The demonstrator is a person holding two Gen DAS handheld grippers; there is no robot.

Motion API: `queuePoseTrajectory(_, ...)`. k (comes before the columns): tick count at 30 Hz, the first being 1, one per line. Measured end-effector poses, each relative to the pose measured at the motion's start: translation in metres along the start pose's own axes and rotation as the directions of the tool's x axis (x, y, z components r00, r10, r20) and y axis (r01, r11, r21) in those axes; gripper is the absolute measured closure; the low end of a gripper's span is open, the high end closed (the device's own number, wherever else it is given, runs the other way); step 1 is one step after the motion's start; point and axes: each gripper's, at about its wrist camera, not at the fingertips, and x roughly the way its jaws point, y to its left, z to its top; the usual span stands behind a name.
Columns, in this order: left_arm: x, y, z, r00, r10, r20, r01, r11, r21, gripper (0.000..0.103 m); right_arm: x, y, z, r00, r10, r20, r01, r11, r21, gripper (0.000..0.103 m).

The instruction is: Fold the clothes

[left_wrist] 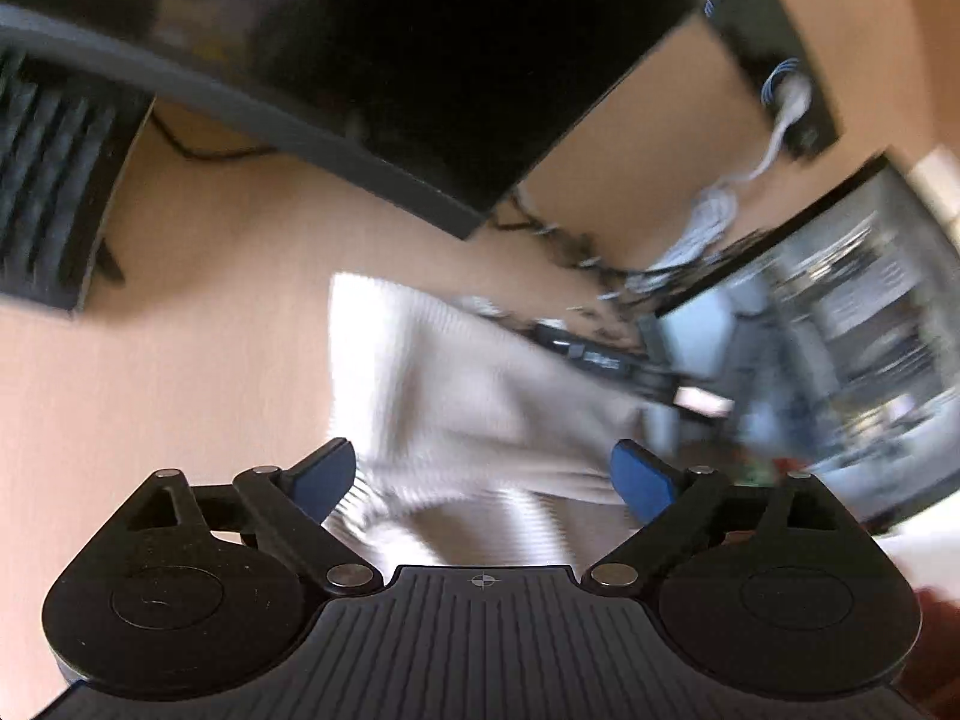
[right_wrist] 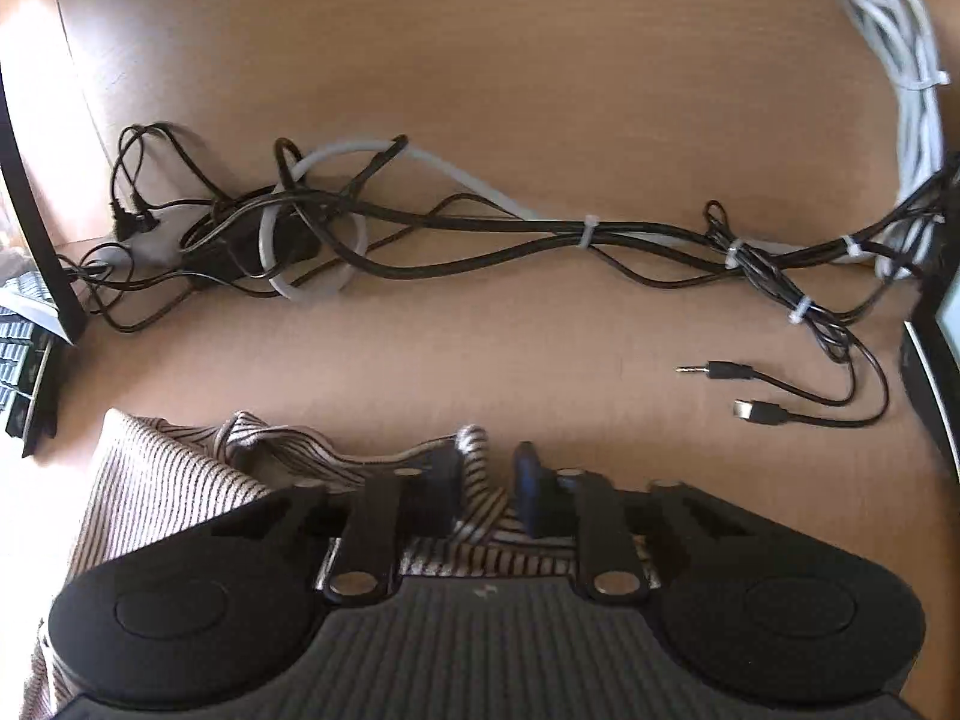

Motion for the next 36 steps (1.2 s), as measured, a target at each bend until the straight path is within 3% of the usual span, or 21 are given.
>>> queuePoseTrajectory(2, -0.013, 0.003, -0.005, 1.0, -0.023, 0.01, 0.024, 1.0, -0.017, 0.005, -0.014, 0.006, 0.002, 0.999, 0.02, 0.029, -0.019, 1.0, -0.021, 0.097)
queuePoseTrajectory(5, -0.033, 0.003, -0.013, 1.0, -0.005, 0.015, 0.005, 1.0, 0.014, 0.005, -0.075, 0.026, -0.009, 0.992, 0.063, 0.107, -0.056, 0.997, -0.061, 0.098)
queuePoseTrajectory(9, -0.052, 0.011, -0.023, 0.999, -0.039, 0.004, 0.039, 0.999, 0.013, 0.004, -0.164, 0.052, -0.042, 0.981, 0.1, 0.167, -0.09, 0.994, -0.064, 0.098)
queuePoseTrajectory(13, -0.065, 0.015, -0.032, 0.997, -0.076, -0.023, 0.077, 0.997, 0.018, 0.004, -0.214, 0.078, -0.097, 0.987, 0.094, 0.127, -0.094, 0.996, -0.011, 0.098)
queuePoseTrajectory(17, -0.07, 0.007, -0.041, 0.989, -0.129, -0.071, 0.133, 0.99, 0.05, 0.003, -0.227, 0.101, -0.161, 0.999, 0.034, 0.023, -0.034, 0.999, 0.028, 0.097)
queuePoseTrajectory(20, -0.068, 0.002, -0.047, 0.986, -0.13, -0.108, 0.138, 0.988, 0.068, 0.003, -0.239, 0.102, -0.19, 1.0, 0.006, -0.011, -0.005, 0.999, 0.049, 0.096)
queuePoseTrajectory(21, -0.065, 0.001, -0.049, 0.985, -0.125, -0.12, 0.134, 0.989, 0.07, 0.003, -0.246, 0.101, -0.195, 1.0, 0.006, -0.004, -0.005, 0.998, 0.058, 0.093)
queuePoseTrajectory(23, -0.052, -0.002, -0.055, 0.982, -0.099, -0.163, 0.112, 0.991, 0.071, 0.003, -0.263, 0.094, -0.198, 0.999, -0.025, 0.03, 0.023, 0.996, 0.083, 0.071)
queuePoseTrajectory(24, -0.044, -0.002, -0.06, 0.979, -0.092, -0.184, 0.108, 0.991, 0.075, 0.003, -0.271, 0.09, -0.198, 0.997, -0.054, 0.054, 0.048, 0.994, 0.101, 0.05)
queuePoseTrajectory(25, -0.037, -0.003, -0.065, 0.975, -0.085, -0.205, 0.104, 0.991, 0.08, 0.003, -0.275, 0.083, -0.197, 0.994, -0.081, 0.071, 0.072, 0.989, 0.131, 0.038)
queuePoseTrajectory(28, -0.016, -0.004, -0.079, 0.965, -0.061, -0.254, 0.089, 0.991, 0.098, 0.003, -0.272, 0.053, -0.194, 0.985, -0.147, 0.086, 0.122, 0.961, 0.249, 0.031)
queuePoseTrajectory(32, 0.0, -0.003, -0.089, 0.963, -0.041, -0.265, 0.067, 0.994, 0.091, 0.003, -0.24, 0.02, -0.197, 0.98, -0.197, 0.032, 0.176, 0.927, 0.331, 0.029)
queuePoseTrajectory(35, 0.006, -0.002, -0.088, 0.967, -0.042, -0.25, 0.059, 0.996, 0.061, 0.005, -0.214, 0.011, -0.196, 0.985, -0.17, 0.01, 0.157, 0.929, 0.336, 0.029)
queuePoseTrajectory(36, 0.008, -0.002, -0.087, 0.969, -0.035, -0.244, 0.051, 0.997, 0.061, 0.01, -0.208, 0.012, -0.194, 0.989, -0.144, 0.016, 0.131, 0.936, 0.325, 0.03)
